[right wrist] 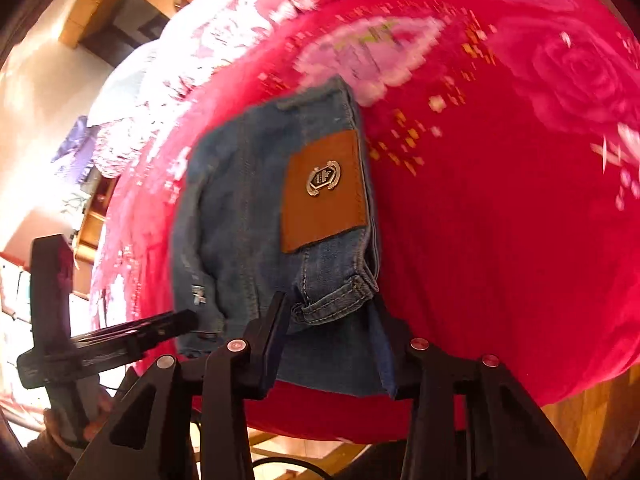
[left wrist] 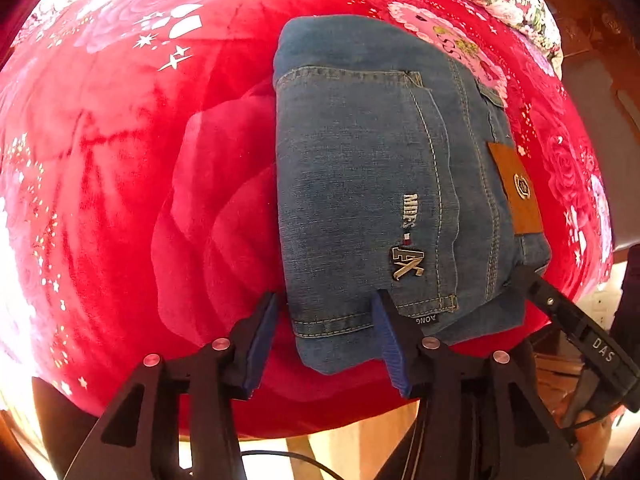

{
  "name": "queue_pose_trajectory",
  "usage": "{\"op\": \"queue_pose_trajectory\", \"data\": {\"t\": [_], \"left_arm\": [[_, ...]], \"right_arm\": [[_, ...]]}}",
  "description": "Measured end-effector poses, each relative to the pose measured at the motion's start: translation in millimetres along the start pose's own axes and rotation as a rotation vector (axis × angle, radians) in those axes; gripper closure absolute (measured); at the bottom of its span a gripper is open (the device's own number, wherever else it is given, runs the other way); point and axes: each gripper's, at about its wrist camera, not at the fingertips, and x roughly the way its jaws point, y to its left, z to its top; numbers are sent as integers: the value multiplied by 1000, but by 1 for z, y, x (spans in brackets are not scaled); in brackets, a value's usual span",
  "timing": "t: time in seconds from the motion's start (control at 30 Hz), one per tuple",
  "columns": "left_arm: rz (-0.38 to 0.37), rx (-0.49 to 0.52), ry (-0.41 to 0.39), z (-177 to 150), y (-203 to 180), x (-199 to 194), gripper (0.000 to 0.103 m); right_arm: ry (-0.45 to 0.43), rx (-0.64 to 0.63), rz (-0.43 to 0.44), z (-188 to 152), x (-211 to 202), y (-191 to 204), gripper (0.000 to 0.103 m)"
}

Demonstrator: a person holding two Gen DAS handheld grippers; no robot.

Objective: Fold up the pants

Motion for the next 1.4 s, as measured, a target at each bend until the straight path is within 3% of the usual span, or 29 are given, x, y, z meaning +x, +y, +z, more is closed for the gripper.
{"op": "queue_pose_trajectory", "data": {"t": [0.03,0.17,0.27,0.33,0.47,0.63,0.67,0.73,0.8,0.87,0.9,1.03,1.1,1.17,1.3,1.4], "left_arm": [[0,1,-2,0,2,-2,53],[-16,-8,-43,5,18,-19,55],[-19,-65,-97,20,36,-32,46],[-27,-122,-106,36,45,-34,41],[-49,-192,-80,72,50,-25,41],[-29,-212,-38,112,35,2,40],[-24,-210,-37,120,30,10,41],[27,-198,-43,132,20,27,41],[72,-196,-32,142,18,44,39],[75,-216,-18,148,18,51,38],[68,-223,-10,149,19,51,39],[18,-179,-1,141,29,40,42],[-23,-176,3,129,38,34,41],[-68,-190,12,113,47,32,39],[-120,-187,10,88,47,31,28],[-108,-175,7,85,37,37,25]], "right_arm": [[-7,14,7,0,-1,-1,53],[-35,49,51,6,-13,-2,51],[-120,101,77,21,-32,-11,36],[-161,139,79,39,-36,-18,33],[-141,165,98,74,-18,-20,33],[-86,129,65,118,29,-6,34],[-75,112,61,125,36,-3,37],[-84,47,52,130,44,7,64],[-88,-27,2,133,50,13,72],[-63,-69,-67,136,62,9,73],[-44,-78,-79,137,67,4,74],[-74,-1,7,132,44,-8,66],[-60,70,101,125,36,-22,55],[-62,122,128,112,27,-36,44],[-27,192,173,90,26,-53,44],[-19,230,202,83,30,-57,43]]}}
